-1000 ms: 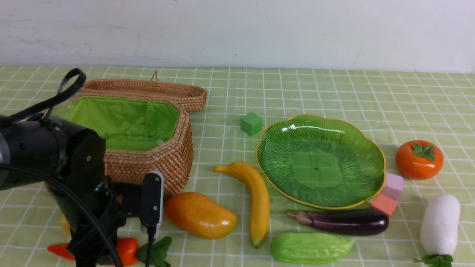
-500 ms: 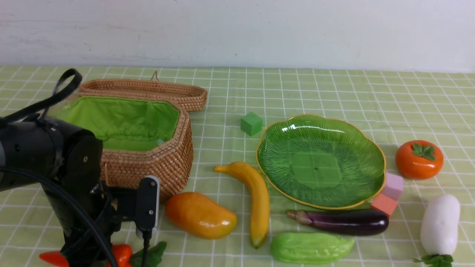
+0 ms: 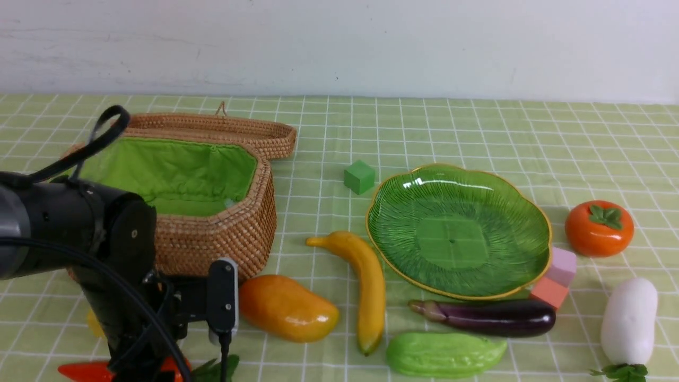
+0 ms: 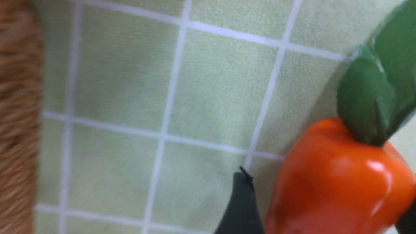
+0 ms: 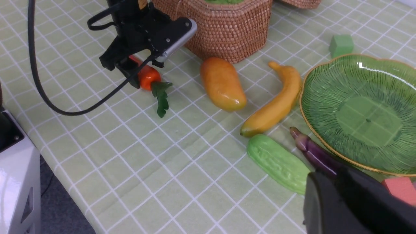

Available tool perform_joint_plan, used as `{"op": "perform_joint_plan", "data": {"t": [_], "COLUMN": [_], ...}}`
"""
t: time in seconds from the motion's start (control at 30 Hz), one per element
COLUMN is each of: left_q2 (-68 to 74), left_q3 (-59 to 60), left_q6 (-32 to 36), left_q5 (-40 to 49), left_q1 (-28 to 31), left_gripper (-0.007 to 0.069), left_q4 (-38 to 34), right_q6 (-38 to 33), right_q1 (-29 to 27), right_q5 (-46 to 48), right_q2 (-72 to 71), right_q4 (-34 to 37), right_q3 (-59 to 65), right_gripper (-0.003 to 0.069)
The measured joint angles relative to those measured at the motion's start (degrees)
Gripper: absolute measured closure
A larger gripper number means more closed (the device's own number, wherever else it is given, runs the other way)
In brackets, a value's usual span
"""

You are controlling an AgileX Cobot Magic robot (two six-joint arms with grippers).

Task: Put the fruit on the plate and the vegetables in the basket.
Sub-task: Use the left arm to grab a carrot and put it into the left basket

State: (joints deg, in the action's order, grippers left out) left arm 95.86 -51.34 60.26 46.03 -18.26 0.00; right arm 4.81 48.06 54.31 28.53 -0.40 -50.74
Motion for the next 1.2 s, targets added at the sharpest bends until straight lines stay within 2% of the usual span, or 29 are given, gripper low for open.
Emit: {"op": "perform_joint_plan", "data": {"t": [0.13,0.33,0.47,0.63,0.77,0.87,1.03,1.2], "left_q2": [0.8,0.7,-3.2,-16.1,-21.2,-21.5,-14.9,-6.7], "left_q3": [0.0,0.0,0.0,-0.4,-3.3,-9.3,-17.4,-21.8], "left_q6": [0.0,0.0,-1.6,-5.9,-6.7,-6.9,-6.9,-7.1], "left_q5": [-0.2,0.6,6.5,10.7,9.6,6.7,-0.9,-3.7], "left_q1": [0.0,0.0,0.0,0.0,0.0,0.0,0.0,0.0], "left_gripper": [0.0232,0.0231,0.0231,0.0231,0.0231,0.0231,0.0231,0.0231], "left_q4": [1.4,2.0,1.9,4.9,9.7,13.8,18.9,25.9], "right_q6": [0.0,0.0,0.0,0.0,0.0,0.0,0.0,0.0], "right_q1": [0.0,0.0,0.0,0.0,0.0,0.0,0.0,0.0], "right_q5": [0.0,0.0,0.0,-0.5,-3.5,-9.0,-18.3,-21.6], "right_q2": [0.0,0.0,0.0,0.0,0.0,0.0,0.0,0.0], "right_q4": [-0.2,-0.2,-0.2,-0.2,-0.3,-0.6,-1.1,-1.3], "right_q3": [0.0,0.0,0.0,0.0,0.0,0.0,0.0,0.0], "right_gripper": [0.0584,0.0579,0.0577,0.0573,0.0571,0.0571,0.0572,0.0572]}}
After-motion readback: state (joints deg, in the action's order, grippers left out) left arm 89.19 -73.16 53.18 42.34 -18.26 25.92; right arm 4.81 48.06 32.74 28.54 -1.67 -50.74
